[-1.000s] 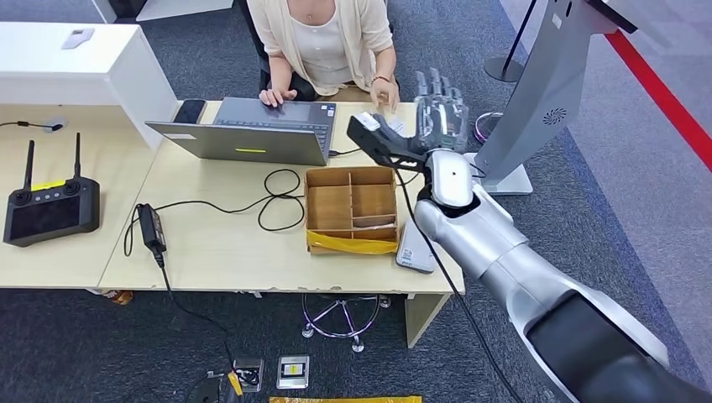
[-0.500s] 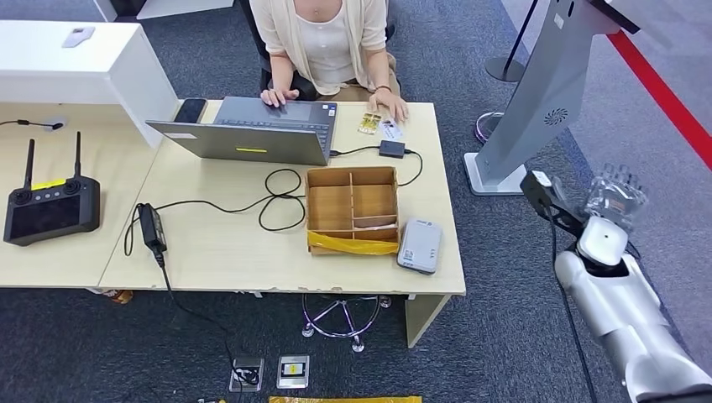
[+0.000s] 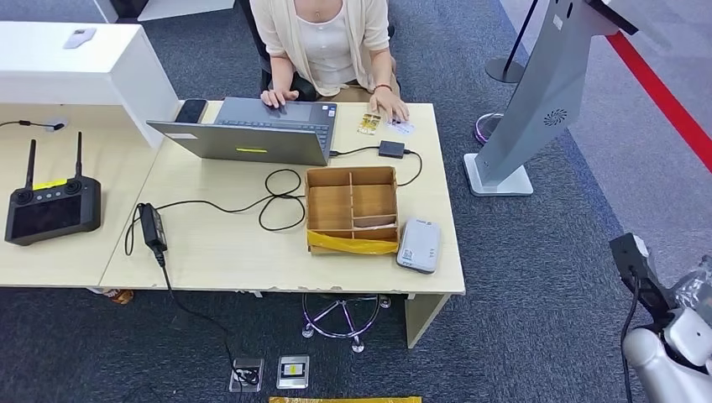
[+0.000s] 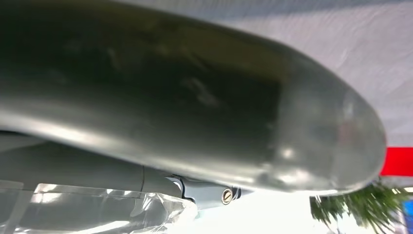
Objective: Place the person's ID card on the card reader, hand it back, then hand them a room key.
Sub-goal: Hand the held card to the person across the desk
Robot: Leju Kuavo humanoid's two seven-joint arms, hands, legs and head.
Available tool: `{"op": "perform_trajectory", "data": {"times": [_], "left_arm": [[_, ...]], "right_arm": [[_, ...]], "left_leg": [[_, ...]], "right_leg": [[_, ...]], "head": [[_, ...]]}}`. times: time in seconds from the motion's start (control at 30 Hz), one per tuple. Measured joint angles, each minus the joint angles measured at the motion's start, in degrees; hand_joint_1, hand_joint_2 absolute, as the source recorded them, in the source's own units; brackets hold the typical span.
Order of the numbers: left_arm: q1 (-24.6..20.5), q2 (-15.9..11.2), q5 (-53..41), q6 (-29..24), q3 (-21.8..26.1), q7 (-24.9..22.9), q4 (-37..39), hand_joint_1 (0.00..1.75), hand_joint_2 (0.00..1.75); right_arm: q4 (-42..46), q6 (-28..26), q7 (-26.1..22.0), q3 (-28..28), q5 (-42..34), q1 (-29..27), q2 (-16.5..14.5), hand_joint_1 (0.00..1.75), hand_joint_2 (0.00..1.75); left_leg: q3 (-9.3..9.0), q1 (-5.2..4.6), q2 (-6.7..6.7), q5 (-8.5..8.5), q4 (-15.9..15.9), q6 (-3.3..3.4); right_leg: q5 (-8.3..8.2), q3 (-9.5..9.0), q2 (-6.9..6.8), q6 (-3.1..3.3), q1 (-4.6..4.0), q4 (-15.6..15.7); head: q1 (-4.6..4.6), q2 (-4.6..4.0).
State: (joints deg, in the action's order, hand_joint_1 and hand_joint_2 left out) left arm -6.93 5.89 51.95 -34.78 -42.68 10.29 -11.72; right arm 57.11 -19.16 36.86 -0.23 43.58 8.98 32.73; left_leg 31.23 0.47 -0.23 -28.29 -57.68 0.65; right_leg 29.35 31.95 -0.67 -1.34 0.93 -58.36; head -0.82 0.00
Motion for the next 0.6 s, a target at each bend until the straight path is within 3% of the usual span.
{"op": "perform_trajectory", "data": {"times": [0.17, 0.37, 0.47, 0.6], "left_arm": [[1.2, 0.1, 0.9, 1.1, 1.0, 0.9, 0.0, 0.00, 0.00], [2.0, 0.1, 1.2, 0.6, 1.6, -0.4, 0.0, 0.00, 0.00], [2.2, 0.0, 1.2, -0.1, 1.6, -1.4, 0.1, 0.00, 0.00], [2.3, -0.1, 2.4, -1.4, 1.6, -1.8, 0.1, 0.00, 0.00]], "right_arm": [[-6.6, -14.8, -15.6, 0.0, -20.8, -3.2, -2.8, 0.00, 0.00], [-19.8, -17.0, -32.7, -1.2, -35.1, -4.8, -9.3, 0.00, 0.00], [-24.8, -17.2, -33.5, -6.8, -26.7, -6.1, -13.4, 0.00, 0.00], [-26.5, -17.2, -24.4, -19.1, 5.4, -6.6, -21.0, 0.00, 0.00]], "left_leg": [[-0.01, 0.02, 0.16, -0.07, 0.0, -0.08], [-0.03, 0.07, 0.16, -0.10, 0.0, -0.11], [0.03, 0.08, 0.17, -0.10, 0.1, -0.13], [-0.04, 0.17, 0.29, -0.14, 0.1, -0.19]], "right_leg": [[0.01, 0.07, 0.21, 0.02, -0.03, 0.0], [0.04, 0.10, 0.24, 0.04, -0.06, 0.0], [0.04, 0.10, 0.24, 0.04, -0.07, 0.0], [0.05, 0.07, 0.36, 0.07, -0.15, 0.0]], "head": [[0.03, 0.00], [0.02, 0.00], [0.00, 0.00], [0.02, 0.00]]}}
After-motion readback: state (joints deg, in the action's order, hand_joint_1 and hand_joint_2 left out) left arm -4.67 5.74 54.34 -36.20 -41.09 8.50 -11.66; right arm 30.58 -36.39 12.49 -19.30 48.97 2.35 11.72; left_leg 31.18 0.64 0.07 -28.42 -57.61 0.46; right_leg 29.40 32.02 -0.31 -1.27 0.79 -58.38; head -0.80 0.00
